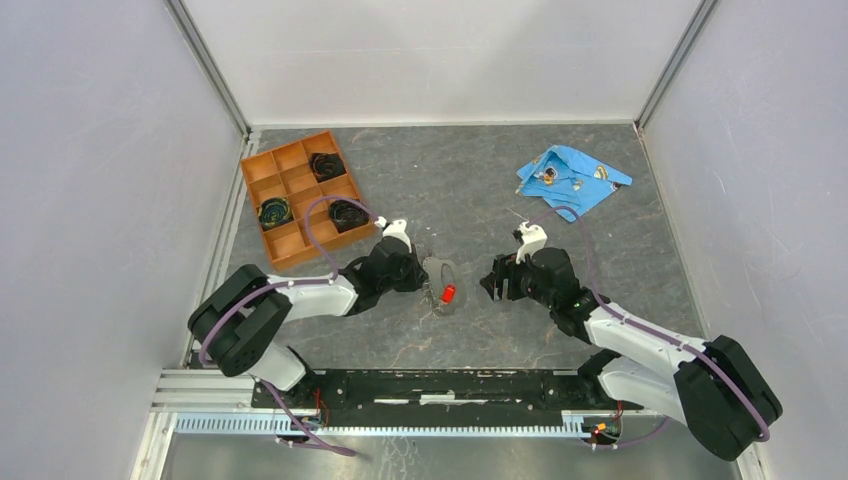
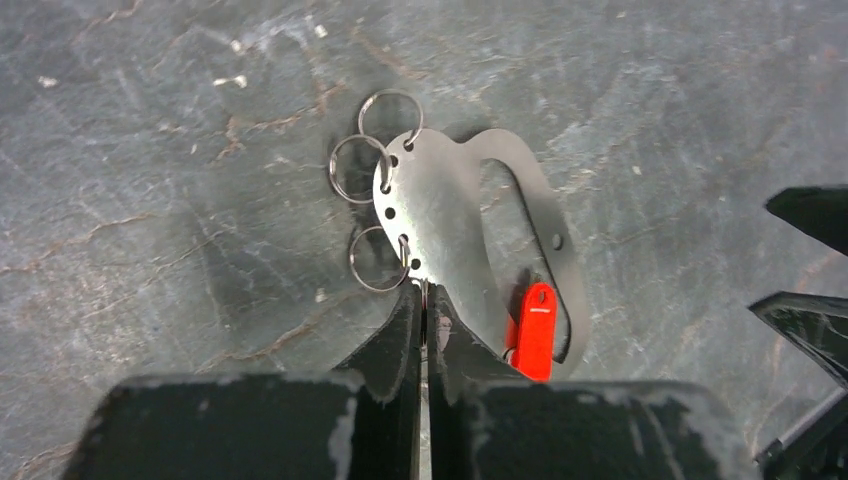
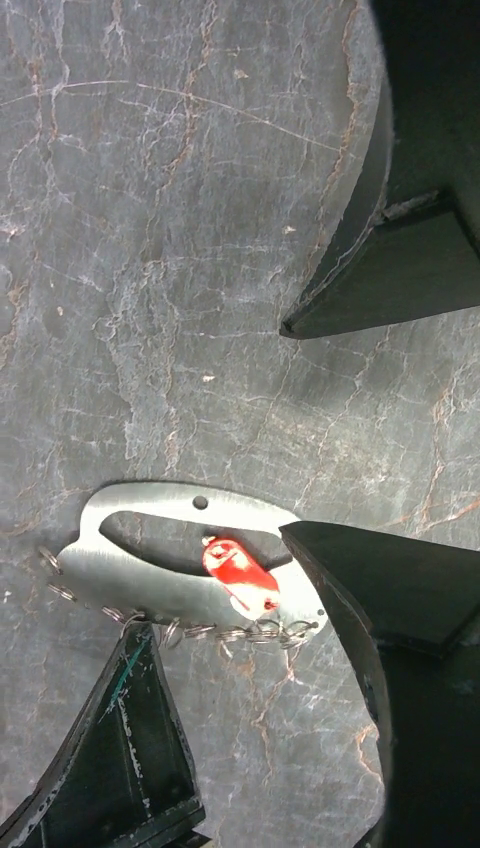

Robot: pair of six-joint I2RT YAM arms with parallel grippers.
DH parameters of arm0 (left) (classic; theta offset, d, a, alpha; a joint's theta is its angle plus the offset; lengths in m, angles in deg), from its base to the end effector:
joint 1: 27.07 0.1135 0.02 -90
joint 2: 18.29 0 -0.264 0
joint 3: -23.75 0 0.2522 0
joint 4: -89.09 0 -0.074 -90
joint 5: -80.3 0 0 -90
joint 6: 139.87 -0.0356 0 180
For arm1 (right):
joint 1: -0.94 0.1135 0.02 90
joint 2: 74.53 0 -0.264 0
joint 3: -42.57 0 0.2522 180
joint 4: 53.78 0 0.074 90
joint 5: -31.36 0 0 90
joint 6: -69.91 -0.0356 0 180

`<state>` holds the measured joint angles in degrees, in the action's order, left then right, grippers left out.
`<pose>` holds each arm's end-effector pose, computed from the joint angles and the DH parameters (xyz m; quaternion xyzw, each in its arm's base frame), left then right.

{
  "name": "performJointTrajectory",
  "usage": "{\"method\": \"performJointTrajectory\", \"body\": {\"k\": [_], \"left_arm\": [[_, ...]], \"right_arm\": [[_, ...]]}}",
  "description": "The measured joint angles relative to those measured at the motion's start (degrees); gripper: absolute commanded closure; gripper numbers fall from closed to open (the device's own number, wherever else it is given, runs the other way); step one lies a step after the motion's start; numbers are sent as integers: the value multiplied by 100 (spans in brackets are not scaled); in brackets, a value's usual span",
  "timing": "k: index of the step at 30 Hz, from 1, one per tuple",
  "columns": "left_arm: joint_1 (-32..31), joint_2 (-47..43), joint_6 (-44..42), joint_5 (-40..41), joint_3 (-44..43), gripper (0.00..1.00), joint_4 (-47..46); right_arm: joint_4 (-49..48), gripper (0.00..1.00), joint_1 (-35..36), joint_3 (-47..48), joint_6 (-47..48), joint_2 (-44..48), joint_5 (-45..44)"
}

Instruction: Remove the keys from the keyring

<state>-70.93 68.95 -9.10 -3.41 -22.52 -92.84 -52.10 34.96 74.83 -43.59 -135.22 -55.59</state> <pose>0.2065 -0.1931 0.1429 0.0007 0.9017 -0.2526 0.3510 0.1708 0.1176 0.1687 -0.0926 0.8613 0.2603 0.4263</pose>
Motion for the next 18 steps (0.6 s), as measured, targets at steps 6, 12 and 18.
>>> {"method": "performJointTrajectory", "body": {"k": [6,12,18], "left_arm": [[0,-625,-369,-514,-72,98,-66],[0,-1110,-831,-1152,-363,98,-186],[-4,-1491,-1281,-1902,-686,98,-83]], "right_arm": [[-256,20,0,-9,-122,151,175],[-1001,14,0,-350,-175,629,529],[-1427,10,0,-658,4,1526,785]]}}
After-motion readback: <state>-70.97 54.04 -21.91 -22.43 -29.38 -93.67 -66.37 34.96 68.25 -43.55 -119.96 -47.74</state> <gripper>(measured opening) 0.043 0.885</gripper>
